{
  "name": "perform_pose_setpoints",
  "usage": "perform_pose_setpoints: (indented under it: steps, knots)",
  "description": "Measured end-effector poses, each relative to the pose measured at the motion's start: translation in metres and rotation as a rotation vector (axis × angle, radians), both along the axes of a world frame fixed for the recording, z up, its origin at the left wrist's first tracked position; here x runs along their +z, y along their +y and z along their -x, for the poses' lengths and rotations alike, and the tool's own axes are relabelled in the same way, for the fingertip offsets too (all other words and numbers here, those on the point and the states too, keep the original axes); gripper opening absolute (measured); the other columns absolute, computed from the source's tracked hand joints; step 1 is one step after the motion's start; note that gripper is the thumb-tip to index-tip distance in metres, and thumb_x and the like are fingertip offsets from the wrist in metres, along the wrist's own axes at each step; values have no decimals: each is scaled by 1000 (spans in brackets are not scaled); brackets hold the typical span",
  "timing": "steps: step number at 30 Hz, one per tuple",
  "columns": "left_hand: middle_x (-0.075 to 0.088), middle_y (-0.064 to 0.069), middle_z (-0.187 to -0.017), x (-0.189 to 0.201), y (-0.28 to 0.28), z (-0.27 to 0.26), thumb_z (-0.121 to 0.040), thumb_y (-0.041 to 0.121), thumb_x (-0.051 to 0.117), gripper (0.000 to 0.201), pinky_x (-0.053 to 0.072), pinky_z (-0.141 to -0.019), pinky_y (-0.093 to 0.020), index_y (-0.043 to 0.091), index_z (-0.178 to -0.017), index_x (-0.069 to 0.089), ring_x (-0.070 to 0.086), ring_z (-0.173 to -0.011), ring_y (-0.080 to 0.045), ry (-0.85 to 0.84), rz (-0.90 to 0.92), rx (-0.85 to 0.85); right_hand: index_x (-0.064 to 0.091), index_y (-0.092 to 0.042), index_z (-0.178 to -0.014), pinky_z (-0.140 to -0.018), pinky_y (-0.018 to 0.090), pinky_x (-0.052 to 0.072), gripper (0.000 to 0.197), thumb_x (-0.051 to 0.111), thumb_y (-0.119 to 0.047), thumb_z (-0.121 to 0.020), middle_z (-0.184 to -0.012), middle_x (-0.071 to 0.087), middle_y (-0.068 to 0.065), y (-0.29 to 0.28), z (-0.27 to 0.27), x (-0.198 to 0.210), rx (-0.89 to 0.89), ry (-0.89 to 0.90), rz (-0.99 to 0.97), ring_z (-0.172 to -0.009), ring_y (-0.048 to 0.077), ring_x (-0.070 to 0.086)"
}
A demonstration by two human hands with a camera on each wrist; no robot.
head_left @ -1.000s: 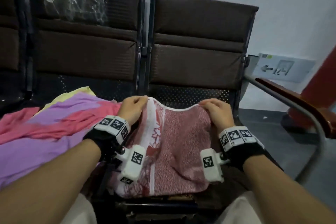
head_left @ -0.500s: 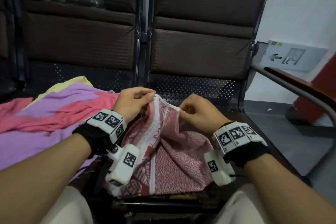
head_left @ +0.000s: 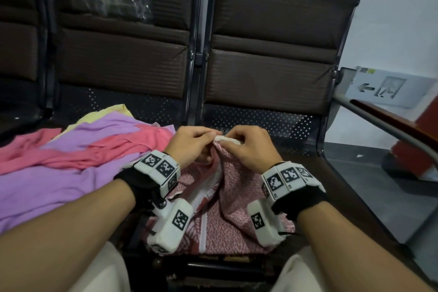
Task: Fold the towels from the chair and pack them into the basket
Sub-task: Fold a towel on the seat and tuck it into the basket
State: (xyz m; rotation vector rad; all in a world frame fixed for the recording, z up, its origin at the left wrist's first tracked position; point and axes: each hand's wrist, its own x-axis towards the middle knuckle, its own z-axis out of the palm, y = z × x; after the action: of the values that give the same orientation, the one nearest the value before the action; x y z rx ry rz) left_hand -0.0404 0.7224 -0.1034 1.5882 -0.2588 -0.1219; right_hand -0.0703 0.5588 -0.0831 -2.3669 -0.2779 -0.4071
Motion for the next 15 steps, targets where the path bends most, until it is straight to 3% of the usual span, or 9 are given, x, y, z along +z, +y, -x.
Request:
perform_pose_setpoints:
  steps: [5,9,11,13,15]
  knots:
    - [43,-2,-56,-1,3,7,-88,20,63,14,38,-53,-24,13,-93,74,39,-53,-13,-4,32,-54,65,-29,-71,-57,5,38,14,72,-36,-80,-66,63,-14,1,3,-1,-9,-4,-18,-66,-7,56]
    - [58,8,-56,5,6,15,-89,15,62,15,43,-53,-25,21,-96,74,48,-54,-9,-158,-91,-80,65,-30,-70,-56,6,38,17,71,-42,-80,-65,63,-15,-2,6,1,4,8,-46,-64,-8,57]
    - [69,-2,-70,10,6,16,-90,13,59,19,45,-59,-30,24,-90,74,54,-61,-14,-225,-135,-49,64,-28,-68,-54,11,38,25,68,-49,-81,-64,62,-11,-6,8,2,11,47,-30,-61,-3,56]
    - [70,-10,-75,15,8,17,-91,9,57,22,43,-62,-31,25,-84,71,55,-64,-17,-279,-164,-13,60,-26,-63,-53,20,36,36,61,-56,-83,-60,58,-8,-11,11,2,16,113,102,-58,2,53]
    - [69,2,-69,18,17,18,-90,7,57,25,44,-62,-23,27,-81,68,56,-62,-8,-366,-238,5,53,-29,-60,-57,25,35,39,56,-59,-84,-57,53,-8,-18,14,2,5,195,339,-60,9,52]
